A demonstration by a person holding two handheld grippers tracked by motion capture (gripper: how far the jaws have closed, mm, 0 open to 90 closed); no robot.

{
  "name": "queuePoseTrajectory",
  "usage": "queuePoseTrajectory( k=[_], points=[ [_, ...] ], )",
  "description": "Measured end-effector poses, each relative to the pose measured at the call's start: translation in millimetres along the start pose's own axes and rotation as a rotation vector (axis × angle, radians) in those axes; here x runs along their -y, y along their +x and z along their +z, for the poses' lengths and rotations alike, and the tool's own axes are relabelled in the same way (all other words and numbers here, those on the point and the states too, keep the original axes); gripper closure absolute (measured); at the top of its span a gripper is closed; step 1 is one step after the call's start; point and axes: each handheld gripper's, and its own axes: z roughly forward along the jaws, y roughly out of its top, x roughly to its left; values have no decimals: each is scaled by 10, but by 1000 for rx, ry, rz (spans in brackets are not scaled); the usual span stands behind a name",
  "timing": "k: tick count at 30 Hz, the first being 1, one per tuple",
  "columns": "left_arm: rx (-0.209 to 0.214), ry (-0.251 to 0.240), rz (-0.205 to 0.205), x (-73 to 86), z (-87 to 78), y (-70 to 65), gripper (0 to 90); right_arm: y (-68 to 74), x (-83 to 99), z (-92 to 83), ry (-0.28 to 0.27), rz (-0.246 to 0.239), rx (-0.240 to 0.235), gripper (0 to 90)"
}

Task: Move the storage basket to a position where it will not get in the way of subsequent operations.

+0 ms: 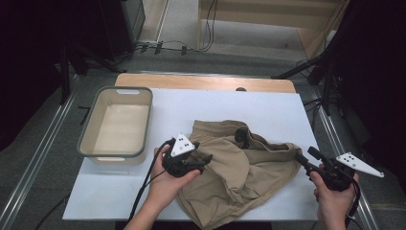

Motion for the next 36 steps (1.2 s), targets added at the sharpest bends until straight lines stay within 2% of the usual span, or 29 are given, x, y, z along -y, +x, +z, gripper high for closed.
queuePoseTrajectory(
  k=[1, 4, 6, 7, 9, 11, 14, 16, 18, 22, 24, 25, 28, 30, 31, 32, 34, 35, 36],
  points=[
    [24, -2, 15, 4, -3, -86, 342, 68, 4, -12, 4, -21, -2, 313],
    [88, 7, 54, 38, 22, -341, 281, 275, 68, -21, 13, -40, -29, 313],
    [120, 40, 77, 78, 103, -504, 227, 408, 133, 27, 47, -53, -51, 313],
    [118, 62, 100, 105, 153, -577, 179, 470, 167, 62, 67, -48, -61, 312],
    [125, 92, 110, 170, 258, -686, 129, 585, 239, 148, 90, -42, -96, 290],
    [104, 122, 122, 231, 357, -753, 87, 697, 306, 262, 128, -72, -113, 268],
    [70, 143, 150, 284, 440, -798, 84, 819, 403, 398, 174, -102, -127, 238],
    [43, 146, 172, 297, 458, -808, 142, 901, 442, 455, 198, -111, -133, 241],
    [7, 137, 183, 302, 453, -787, 283, 998, 494, 523, 232, -117, -149, 250],
    [3, 144, 163, 308, 435, -664, 656, 1184, 602, 663, 291, -164, -103, 271],
    [17, 146, 143, 310, 415, -596, 773, 1247, 640, 716, 312, -199, -68, 331],
    [21, 150, 135, 305, 394, -564, 813, 1264, 656, 736, 323, -219, -47, 393],
    [17, 134, 103, 280, 317, -460, 848, 1297, 664, 780, 378, -261, 6, 607],
    [4, 117, 86, 257, 243, -367, 852, 1305, 660, 784, 385, -299, 4, 752],
    [-7, 107, 74, 250, 201, -315, 855, 1257, 626, 776, 406, -300, -12, 845],
    [-15, 95, 55, 245, 158, -262, 855, 1257, 626, 776, 406, -300, -12, 845],
    [-37, 75, 24, 245, 65, -156, 858, 1162, 589, 758, 420, -264, -38, 858],
    [-45, 69, 11, 250, 21, -110, 859, 1059, 552, 716, 408, -247, -47, 862],
    [-55, 63, 3, 255, -20, -70, 859, 1059, 552, 716, 408, -247, -47, 862]
  ],
)
